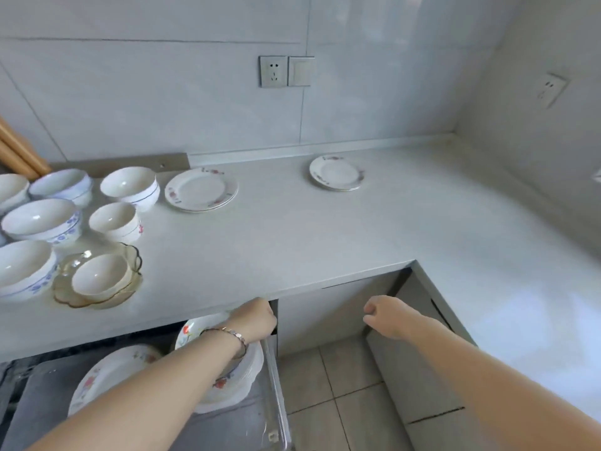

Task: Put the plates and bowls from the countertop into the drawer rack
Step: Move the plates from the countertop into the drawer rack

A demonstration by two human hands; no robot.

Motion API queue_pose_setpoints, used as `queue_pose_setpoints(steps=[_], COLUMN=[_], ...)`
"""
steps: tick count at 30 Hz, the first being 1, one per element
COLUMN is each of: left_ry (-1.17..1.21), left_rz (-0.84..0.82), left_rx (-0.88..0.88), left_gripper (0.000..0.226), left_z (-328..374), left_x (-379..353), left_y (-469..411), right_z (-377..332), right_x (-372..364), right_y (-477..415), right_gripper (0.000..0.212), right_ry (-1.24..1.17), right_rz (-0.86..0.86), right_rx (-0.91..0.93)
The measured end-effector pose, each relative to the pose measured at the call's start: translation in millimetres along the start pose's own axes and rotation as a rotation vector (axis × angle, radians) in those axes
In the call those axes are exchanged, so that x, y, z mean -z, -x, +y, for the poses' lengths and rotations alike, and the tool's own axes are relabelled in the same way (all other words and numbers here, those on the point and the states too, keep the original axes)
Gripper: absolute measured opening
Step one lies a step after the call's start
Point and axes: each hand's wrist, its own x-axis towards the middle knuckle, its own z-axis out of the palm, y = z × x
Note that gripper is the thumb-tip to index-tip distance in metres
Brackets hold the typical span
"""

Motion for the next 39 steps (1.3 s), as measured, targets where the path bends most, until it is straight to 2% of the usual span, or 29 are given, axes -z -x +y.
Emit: queue_pose_setpoints(steps=[4, 9, 18, 25, 27, 30, 31, 34, 37, 39], left_ry=[0.080, 0.097, 0.245, 0.340, 0.369, 0.417, 0.412, 0.445, 0.504, 0.551], left_rz=[0.077, 0.117, 0.192, 0.198, 0.193, 0.184, 0.178, 0.158, 0.154, 0.134], left_rx=[0.057, 0.056, 0.096, 0.149, 0.149, 0.195, 0.198, 0.234, 0.298, 0.312], left_gripper=[0.018, 0.023, 0.017, 0.019, 0.010, 0.047, 0.052, 0.054, 0.040, 0.046], left_z=[73.1, 134.2, 166.1, 178.6, 185.4, 192.8, 196.4, 205.3, 207.2, 201.6], left_x=[-6.5, 5.8, 25.4, 61.5, 79.0, 100.8, 106.1, 117.0, 124.4, 124.1], left_y=[-11.2, -31.6, -107.8, -233.5, -280.9, -356.9, -377.0, -430.3, -471.6, -497.6], right_z=[60.2, 100.6, 106.2, 81.5, 74.2, 65.7, 63.9, 61.9, 61.4, 62.0], right_x=[59.4, 117.6, 168.1, 217.3, 233.1, 254.3, 260.1, 271.6, 274.7, 271.5], right_y=[7.9, -0.9, -64.5, -191.8, -241.5, -315.3, -336.9, -396.6, -444.5, -472.6], right_gripper=[0.038, 0.036, 0.036, 0.038, 0.039, 0.042, 0.043, 0.045, 0.050, 0.053], right_ry=[0.032, 0.008, 0.035, 0.022, -0.022, -0.100, -0.122, -0.172, -0.188, -0.240], right_rz=[0.051, 0.153, 0.174, 0.138, 0.128, 0.110, 0.100, 0.088, 0.057, 0.040], right_rx=[0.007, 0.013, 0.054, 0.052, 0.024, -0.035, -0.053, -0.098, -0.141, -0.169])
